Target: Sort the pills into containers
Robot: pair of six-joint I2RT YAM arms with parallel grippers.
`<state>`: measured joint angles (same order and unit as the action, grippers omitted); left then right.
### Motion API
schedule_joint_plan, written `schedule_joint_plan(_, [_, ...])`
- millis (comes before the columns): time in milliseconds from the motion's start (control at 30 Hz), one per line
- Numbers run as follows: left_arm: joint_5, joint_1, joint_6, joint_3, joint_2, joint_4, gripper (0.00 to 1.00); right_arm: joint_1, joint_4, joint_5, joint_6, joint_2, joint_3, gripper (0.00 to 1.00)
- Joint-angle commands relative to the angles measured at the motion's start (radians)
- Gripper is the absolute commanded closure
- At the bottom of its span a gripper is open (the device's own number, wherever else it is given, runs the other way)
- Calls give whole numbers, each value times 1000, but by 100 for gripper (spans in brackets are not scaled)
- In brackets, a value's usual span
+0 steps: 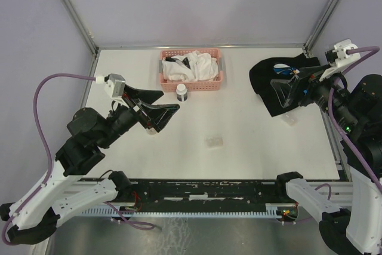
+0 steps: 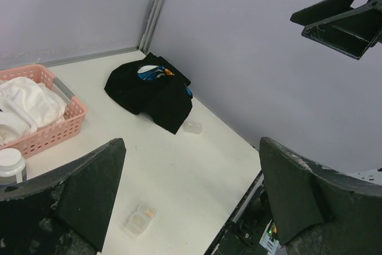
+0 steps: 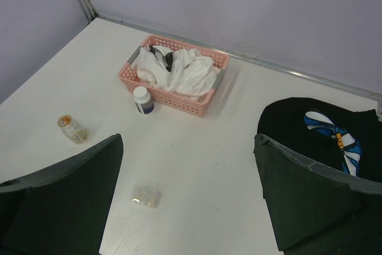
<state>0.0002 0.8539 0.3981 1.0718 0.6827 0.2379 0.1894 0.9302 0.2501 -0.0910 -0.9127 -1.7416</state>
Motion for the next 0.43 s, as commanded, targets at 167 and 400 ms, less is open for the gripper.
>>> schedule_joint_plan(167, [-10,-3,-39,-2,4,-29,1,-2,-29,-35,-3,8,-8,1])
schedule_joint_plan(400, [-12,-3,-40,-5,4,-29,1,-3,-47,-35,6,8,19,1])
